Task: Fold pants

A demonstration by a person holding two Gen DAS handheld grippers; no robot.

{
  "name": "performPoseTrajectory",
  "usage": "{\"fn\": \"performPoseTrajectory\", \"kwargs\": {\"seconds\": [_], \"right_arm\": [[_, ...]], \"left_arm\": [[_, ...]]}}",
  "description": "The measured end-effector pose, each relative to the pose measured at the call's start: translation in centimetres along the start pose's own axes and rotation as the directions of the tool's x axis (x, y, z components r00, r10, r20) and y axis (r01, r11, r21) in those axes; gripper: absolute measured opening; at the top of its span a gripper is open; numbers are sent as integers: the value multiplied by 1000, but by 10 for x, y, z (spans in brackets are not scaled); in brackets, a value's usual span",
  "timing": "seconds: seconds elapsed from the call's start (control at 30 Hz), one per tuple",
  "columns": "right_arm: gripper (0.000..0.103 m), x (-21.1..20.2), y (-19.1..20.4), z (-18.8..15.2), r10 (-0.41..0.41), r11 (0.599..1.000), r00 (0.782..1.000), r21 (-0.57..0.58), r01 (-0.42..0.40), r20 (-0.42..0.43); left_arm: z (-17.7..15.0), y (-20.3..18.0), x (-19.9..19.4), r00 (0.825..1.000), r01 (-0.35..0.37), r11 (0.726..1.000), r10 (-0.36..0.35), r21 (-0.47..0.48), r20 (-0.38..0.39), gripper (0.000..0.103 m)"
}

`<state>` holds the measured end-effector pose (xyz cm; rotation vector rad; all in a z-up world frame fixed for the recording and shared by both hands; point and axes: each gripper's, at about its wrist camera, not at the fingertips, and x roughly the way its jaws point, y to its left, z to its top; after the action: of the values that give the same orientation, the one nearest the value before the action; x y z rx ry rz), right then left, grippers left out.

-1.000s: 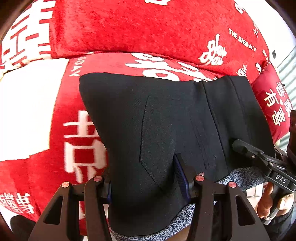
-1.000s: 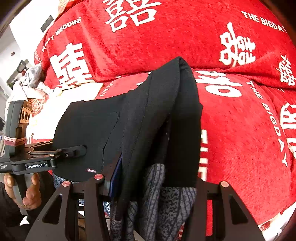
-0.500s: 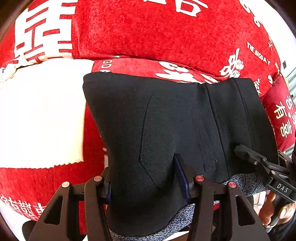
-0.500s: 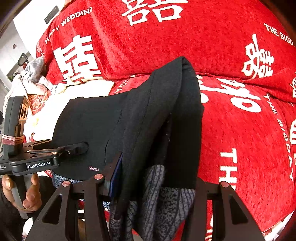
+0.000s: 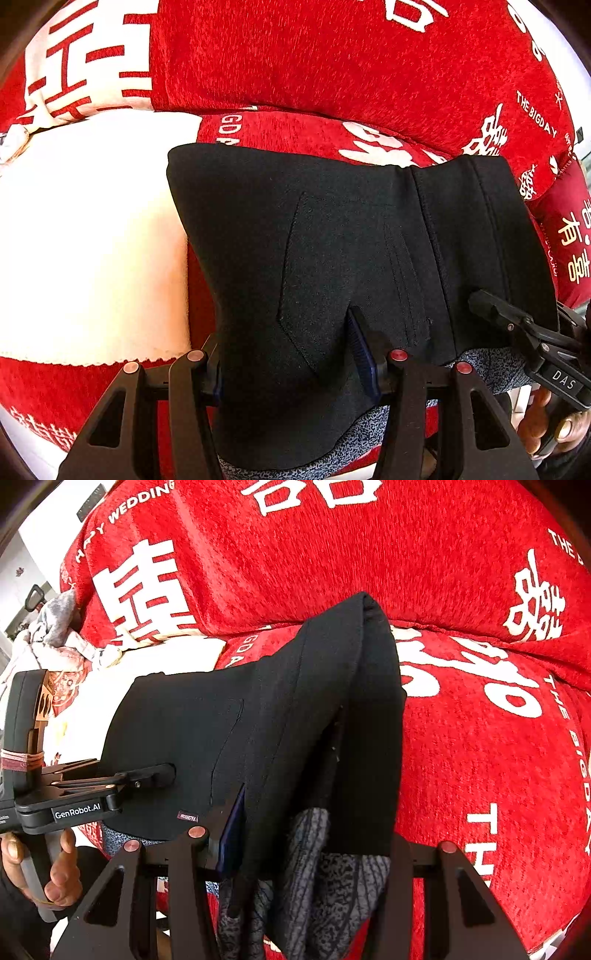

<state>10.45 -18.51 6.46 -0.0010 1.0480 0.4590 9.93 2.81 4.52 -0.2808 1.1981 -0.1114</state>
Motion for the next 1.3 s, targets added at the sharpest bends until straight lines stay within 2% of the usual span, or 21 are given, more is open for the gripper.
{"fn": "performPoseTrajectory", "kwargs": {"seconds": [0.37,0.5,0.53,0.6,0.7,0.77,0.83,0.9,1.0,1.1,1.2,1.3], "right_arm": [[51,27,-14,1,-11,1000,999,26,12,-48],[53,38,-21,-3,-13,999,998,43,15,-60],[54,40,-24,-4,-10,999,998,49,13,-61],[57,42,-28,-5,-4,998,998,62,8,-61],[67,44,-33,-5,3,996,998,91,3,-69],[79,42,-39,-5,0,995,996,104,9,-88],[80,34,-41,-2,-21,992,996,122,31,-86],[80,17,-45,-3,-52,989,998,139,57,-38],[81,-14,-34,-7,-113,991,992,75,108,62],[81,-33,-2,-17,-97,992,987,-72,107,125],[81,-31,29,-34,-25,975,993,-215,49,114],[80,-19,42,-48,-14,958,996,-284,38,85]], "left_arm": [[5,9,21,999,23,1000,-23,-19,-26,55],[2,14,26,999,36,999,-36,-24,-22,63],[2,15,28,999,37,999,-37,-27,-20,65],[0,20,31,999,40,998,-41,-45,-17,76],[-1,31,33,999,46,996,-48,-79,-24,86],[-1,39,27,997,63,992,-68,-106,-37,86],[-3,46,13,999,46,990,-48,-131,-18,86],[-11,53,-10,999,14,990,-10,-142,32,86],[-23,54,-36,996,-13,988,27,-152,85,86],[-39,33,-48,994,-31,994,42,-101,105,86],[-52,4,-49,992,-31,999,35,-35,121,86],[-60,-9,-38,994,-20,1000,21,-14,105,86]]}}
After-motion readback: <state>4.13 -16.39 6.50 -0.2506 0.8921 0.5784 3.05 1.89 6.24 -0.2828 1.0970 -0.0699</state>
